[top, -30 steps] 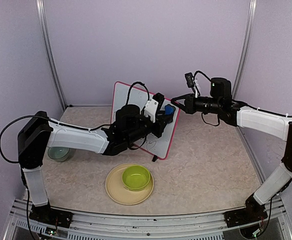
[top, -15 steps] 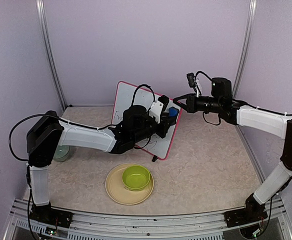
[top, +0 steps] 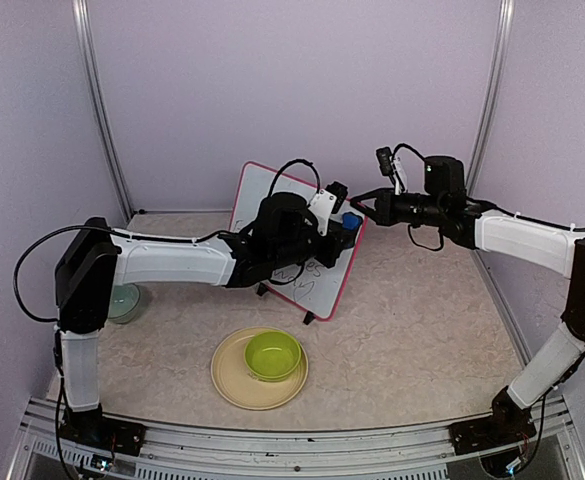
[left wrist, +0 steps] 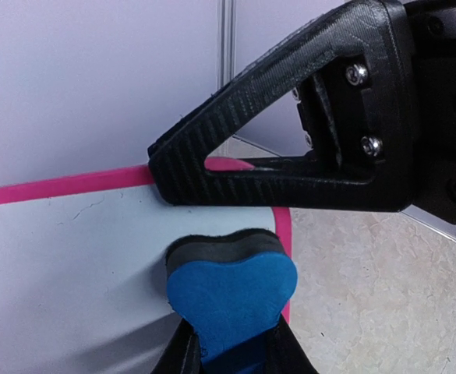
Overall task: Erase the whiteboard
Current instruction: Erase the center of the whiteboard.
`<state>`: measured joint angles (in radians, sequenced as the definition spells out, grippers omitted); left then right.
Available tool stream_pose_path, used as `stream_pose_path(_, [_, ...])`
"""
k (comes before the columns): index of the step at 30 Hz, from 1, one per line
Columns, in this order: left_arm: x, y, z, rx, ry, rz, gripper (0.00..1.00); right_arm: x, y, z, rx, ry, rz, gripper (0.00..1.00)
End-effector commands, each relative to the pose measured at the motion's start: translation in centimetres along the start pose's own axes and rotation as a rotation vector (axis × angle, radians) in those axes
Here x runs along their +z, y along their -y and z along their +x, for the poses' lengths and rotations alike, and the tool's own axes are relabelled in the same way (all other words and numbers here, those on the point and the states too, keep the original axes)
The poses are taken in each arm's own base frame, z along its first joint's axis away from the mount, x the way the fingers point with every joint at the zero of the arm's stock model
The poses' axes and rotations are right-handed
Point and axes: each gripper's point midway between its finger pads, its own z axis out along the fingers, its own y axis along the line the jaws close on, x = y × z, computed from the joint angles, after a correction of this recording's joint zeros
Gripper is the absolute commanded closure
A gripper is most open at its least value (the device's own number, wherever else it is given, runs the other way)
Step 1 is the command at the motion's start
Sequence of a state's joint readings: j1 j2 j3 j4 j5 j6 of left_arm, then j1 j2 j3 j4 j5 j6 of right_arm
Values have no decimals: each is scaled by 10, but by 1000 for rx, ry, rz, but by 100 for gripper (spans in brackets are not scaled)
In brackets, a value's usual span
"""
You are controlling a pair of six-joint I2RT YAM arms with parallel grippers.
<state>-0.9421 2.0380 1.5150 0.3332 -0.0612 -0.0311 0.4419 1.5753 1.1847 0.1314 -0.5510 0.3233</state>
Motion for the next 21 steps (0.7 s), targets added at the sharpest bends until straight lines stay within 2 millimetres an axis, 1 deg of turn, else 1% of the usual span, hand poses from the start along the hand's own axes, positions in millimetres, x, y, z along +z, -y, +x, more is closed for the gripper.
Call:
stream_pose_path(1, [5, -35, 7, -12, -54, -89, 97, 1, -32, 35, 48, -146, -132, 100])
stream_pose_path(6, [-2, -51, 0, -36, -33, -96, 97, 0, -34, 34, 39, -144, -135, 100])
stream_pose_path(10, [-7, -66, 0, -61, -11, -91, 96, 0, -34, 36, 39, -149, -140, 100])
stream_pose_path(17, [-3, -89, 7, -98, -23, -90, 96, -1, -37, 37, 32, -154, -150, 100])
stream_pose_path(21, [3, -107, 16, -130, -49, -83, 96, -4, -39, 35, 21, -151, -152, 100])
